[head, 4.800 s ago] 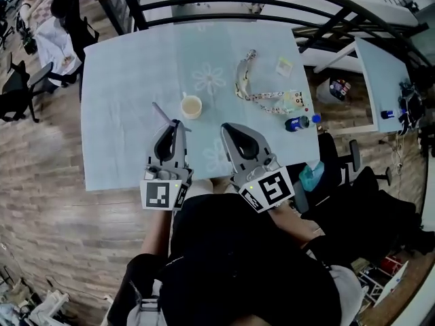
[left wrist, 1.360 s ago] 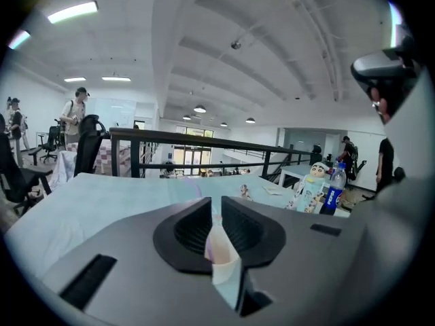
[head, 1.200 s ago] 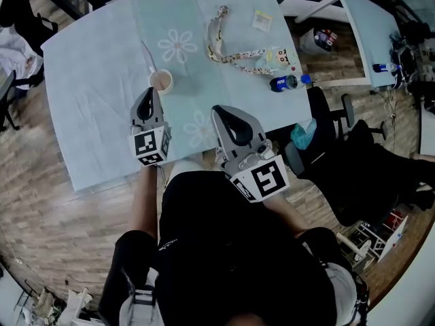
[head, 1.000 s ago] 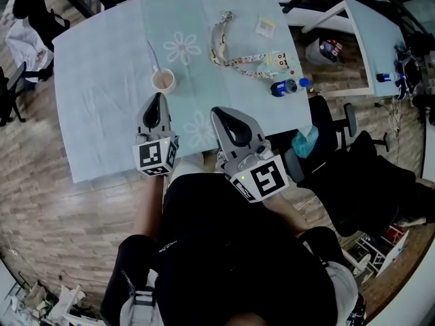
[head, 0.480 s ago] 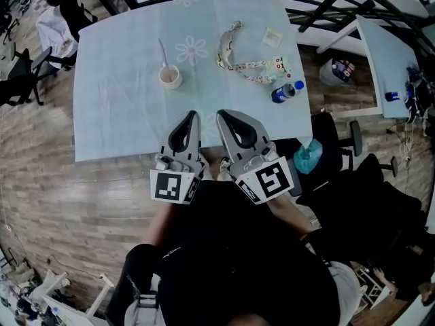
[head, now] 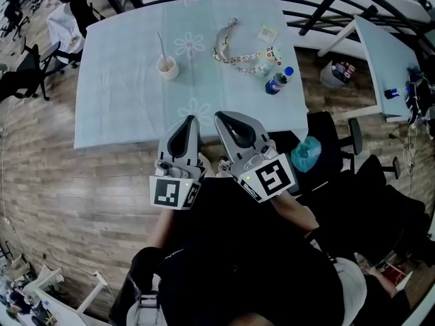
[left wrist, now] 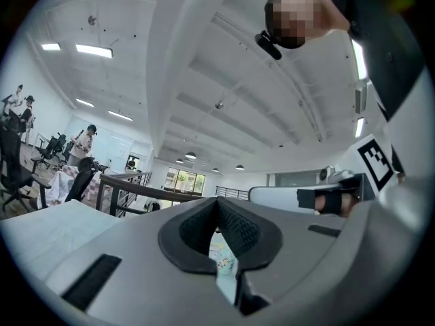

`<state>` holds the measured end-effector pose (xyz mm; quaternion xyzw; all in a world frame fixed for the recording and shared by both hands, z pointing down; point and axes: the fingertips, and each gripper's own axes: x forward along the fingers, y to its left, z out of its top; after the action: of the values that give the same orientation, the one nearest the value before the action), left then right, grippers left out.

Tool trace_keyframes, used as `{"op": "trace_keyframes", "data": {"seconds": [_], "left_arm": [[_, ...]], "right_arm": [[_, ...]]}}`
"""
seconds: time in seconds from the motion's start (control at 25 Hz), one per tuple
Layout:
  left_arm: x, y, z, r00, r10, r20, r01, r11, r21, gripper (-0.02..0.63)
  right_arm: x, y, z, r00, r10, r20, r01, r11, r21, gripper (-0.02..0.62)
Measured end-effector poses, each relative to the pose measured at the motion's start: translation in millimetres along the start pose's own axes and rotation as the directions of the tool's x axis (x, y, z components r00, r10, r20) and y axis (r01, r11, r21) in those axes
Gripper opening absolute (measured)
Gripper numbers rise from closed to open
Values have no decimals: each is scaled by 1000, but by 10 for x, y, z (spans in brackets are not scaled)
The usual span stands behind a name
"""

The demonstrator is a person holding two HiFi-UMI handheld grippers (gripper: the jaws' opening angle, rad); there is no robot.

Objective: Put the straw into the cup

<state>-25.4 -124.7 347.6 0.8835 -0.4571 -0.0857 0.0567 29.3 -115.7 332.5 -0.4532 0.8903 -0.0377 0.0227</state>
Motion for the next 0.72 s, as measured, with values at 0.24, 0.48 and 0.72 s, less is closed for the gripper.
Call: {"op": "trace_keyframes", "data": {"seconds": [0.24,0.48,0.72], "left_arm": [[-206,-109,-5,999,28,18,-28,1000,2,14],[-295,-114,98,997,53,60,-55,998,35,14],[-410,-94,150,994,70,78,-70,998,4,14]], "right_arm": [[-176,166,11,999,34,3,-34,999,-20,8],[-199,250,55,998,65,21,-64,997,-37,8],[-178,362,25,996,86,7,-86,996,-28,8]]}}
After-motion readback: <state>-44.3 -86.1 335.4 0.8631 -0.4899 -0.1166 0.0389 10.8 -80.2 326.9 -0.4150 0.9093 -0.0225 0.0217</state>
